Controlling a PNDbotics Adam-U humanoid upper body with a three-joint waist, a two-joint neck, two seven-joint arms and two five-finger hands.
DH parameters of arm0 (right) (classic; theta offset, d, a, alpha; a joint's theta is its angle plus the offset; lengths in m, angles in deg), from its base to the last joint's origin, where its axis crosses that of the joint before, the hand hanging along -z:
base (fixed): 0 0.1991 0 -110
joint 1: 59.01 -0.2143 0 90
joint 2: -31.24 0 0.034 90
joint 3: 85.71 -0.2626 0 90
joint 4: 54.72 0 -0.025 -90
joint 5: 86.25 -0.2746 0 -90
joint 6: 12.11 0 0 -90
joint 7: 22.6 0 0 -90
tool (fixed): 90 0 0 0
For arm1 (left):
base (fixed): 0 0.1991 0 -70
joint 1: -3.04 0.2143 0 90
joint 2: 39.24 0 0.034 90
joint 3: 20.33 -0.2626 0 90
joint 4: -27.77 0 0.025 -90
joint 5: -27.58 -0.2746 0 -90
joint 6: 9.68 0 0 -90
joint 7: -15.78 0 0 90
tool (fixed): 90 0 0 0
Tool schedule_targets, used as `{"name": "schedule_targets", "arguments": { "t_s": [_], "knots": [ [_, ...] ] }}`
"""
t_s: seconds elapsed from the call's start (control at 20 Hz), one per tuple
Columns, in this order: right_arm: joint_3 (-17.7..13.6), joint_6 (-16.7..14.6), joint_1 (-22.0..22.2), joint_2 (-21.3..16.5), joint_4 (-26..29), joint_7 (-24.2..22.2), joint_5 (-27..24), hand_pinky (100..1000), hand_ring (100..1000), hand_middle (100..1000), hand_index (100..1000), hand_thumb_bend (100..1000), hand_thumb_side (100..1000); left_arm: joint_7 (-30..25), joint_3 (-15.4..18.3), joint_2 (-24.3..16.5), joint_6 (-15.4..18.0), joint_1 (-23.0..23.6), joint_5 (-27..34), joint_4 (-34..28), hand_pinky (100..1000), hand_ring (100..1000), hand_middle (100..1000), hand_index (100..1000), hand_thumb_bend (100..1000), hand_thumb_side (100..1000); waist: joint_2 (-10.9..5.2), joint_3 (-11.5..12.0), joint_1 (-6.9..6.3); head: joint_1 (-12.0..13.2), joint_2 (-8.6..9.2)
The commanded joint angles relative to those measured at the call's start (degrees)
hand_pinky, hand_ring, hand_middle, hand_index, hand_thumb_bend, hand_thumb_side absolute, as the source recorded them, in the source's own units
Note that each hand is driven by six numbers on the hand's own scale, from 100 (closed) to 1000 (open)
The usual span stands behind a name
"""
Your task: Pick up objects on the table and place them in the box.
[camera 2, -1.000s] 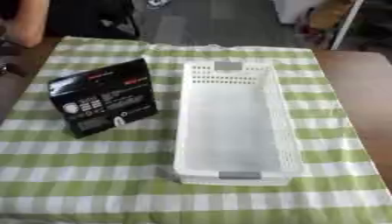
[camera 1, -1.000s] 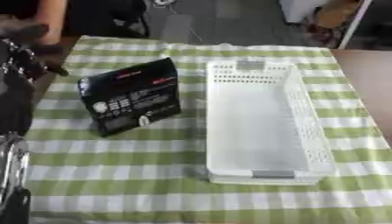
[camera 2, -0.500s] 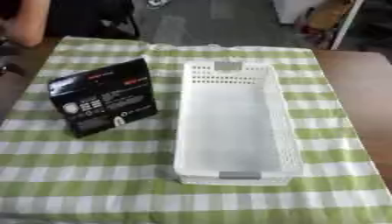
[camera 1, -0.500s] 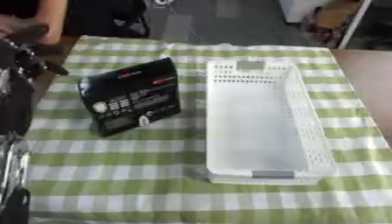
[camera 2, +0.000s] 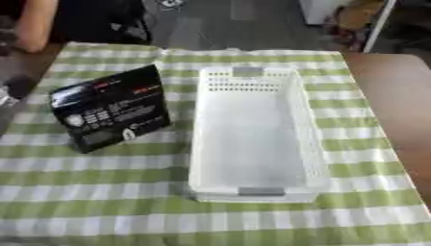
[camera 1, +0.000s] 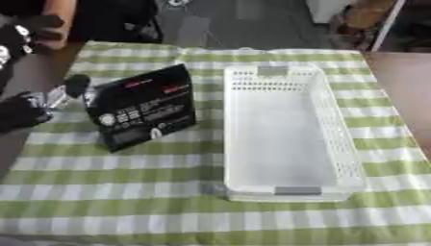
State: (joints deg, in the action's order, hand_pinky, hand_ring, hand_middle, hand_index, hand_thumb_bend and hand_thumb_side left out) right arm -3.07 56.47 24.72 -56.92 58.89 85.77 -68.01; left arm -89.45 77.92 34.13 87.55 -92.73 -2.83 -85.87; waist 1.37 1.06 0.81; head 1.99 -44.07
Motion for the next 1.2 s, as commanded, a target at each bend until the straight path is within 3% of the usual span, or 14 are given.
{"name": "schedule_targets", "arguments": {
  "t_s": [0.05,0.35,0.75,0.9,1.2],
  "knots": [
    [-0.2,0.0,-0.1,-1.1,1.0,-0.2,0.1,756,803,769,879,100,760,-2.3,-0.5,-3.0,0.5,-1.0,-3.9,-0.9,795,804,863,942,1000,582,-0.45,-0.1,-0.17,-0.4,-0.05],
    [-0.2,0.1,0.0,-1.1,1.0,-0.2,0.1,756,803,769,879,100,761,-3.1,-0.7,-4.0,0.6,-1.0,-4.5,-0.9,803,808,863,946,1000,624,-0.46,-0.2,-0.26,-0.5,-0.05],
    [-0.1,0.2,0.2,-1.4,1.0,-0.5,0.1,757,804,769,880,100,761,-7.8,-2.6,-9.3,-2.3,-4.7,-3.0,2.4,816,812,846,931,1000,715,-0.82,-0.2,-0.84,-0.5,-0.05],
    [0.0,0.3,0.4,-1.5,1.0,-0.7,0.1,757,804,769,880,100,760,-10.2,-4.7,-11.6,-2.4,-8.5,-2.6,6.4,817,813,848,931,1000,732,-1.06,-0.4,-1.05,-0.3,-0.05],
    [0.4,0.4,0.6,-1.8,1.0,-1.2,-0.2,758,805,769,880,100,760,-16.5,-11.8,-15.5,0.4,-16.7,0.0,15.1,842,834,858,937,1000,796,-1.32,-0.7,-1.41,0.3,-0.05]
  ]
}}
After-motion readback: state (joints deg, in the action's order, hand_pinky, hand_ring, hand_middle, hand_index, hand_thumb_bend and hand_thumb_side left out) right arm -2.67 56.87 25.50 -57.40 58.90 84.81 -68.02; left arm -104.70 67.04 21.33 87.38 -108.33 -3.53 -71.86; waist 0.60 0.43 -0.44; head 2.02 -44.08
